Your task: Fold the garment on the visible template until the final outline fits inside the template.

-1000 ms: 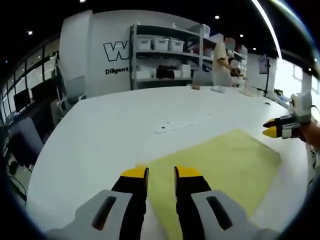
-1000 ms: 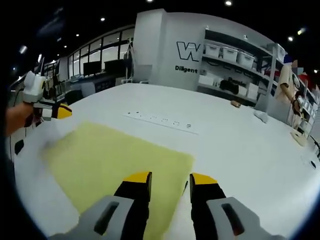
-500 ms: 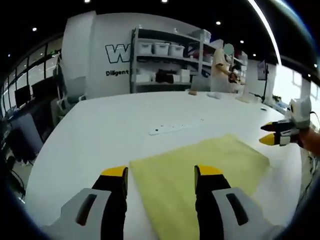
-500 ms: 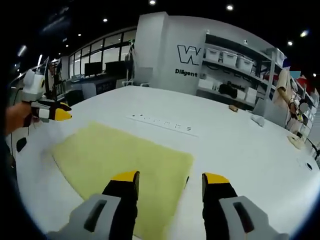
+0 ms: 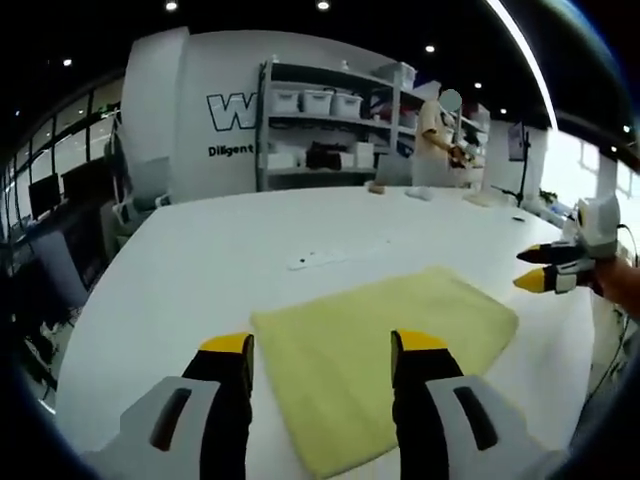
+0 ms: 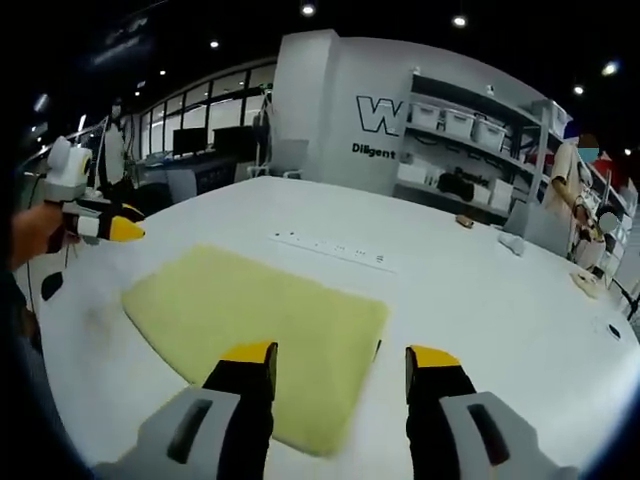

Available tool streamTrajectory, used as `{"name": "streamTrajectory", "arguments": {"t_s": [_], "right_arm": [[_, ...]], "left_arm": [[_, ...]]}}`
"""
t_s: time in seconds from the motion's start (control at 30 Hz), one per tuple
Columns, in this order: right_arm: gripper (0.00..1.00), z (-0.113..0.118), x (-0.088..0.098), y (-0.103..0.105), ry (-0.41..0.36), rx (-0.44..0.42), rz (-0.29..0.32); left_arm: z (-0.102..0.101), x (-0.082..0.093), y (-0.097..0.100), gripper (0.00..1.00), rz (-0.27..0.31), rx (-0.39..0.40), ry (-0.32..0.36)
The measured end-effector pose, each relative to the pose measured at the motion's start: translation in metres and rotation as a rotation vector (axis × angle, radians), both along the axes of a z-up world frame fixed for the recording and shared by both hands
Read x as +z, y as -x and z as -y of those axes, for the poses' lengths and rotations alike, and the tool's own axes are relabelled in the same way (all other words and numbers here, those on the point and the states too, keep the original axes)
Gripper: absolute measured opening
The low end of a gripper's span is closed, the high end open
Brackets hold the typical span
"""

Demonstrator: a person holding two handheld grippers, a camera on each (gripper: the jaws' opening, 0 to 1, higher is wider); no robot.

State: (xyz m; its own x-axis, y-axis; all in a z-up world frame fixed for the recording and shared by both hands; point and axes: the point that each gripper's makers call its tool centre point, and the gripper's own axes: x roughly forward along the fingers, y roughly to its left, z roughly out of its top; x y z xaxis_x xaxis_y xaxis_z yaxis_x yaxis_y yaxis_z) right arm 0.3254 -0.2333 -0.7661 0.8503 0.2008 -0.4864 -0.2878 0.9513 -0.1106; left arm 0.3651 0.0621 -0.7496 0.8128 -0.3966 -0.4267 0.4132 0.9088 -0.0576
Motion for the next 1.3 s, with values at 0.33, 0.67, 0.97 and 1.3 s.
{"name": "streamTrajectory", "arguments": {"t_s": [0.33,0.67,0.97,1.3], "right_arm": [[0.51,-0.002,0.0,0.029,0.0,0.002,-0.002],[0.47,0.008,-0.031,0.059,0.014,-0.002,-0.078],[0.37,0.016,-0.054,0.068,0.031,-0.004,-0.136],[0.22,0.02,-0.076,0.059,0.031,0.025,-0.197]], "left_arm": [[0.002,-0.003,0.033,0.5,-0.004,-0.01,-0.003],[0.002,-0.034,0.07,0.46,-0.064,-0.012,0.0],[-0.007,-0.064,0.082,0.42,-0.129,0.005,-0.017],[-0.02,-0.08,0.079,0.38,-0.172,0.031,-0.025]]}}
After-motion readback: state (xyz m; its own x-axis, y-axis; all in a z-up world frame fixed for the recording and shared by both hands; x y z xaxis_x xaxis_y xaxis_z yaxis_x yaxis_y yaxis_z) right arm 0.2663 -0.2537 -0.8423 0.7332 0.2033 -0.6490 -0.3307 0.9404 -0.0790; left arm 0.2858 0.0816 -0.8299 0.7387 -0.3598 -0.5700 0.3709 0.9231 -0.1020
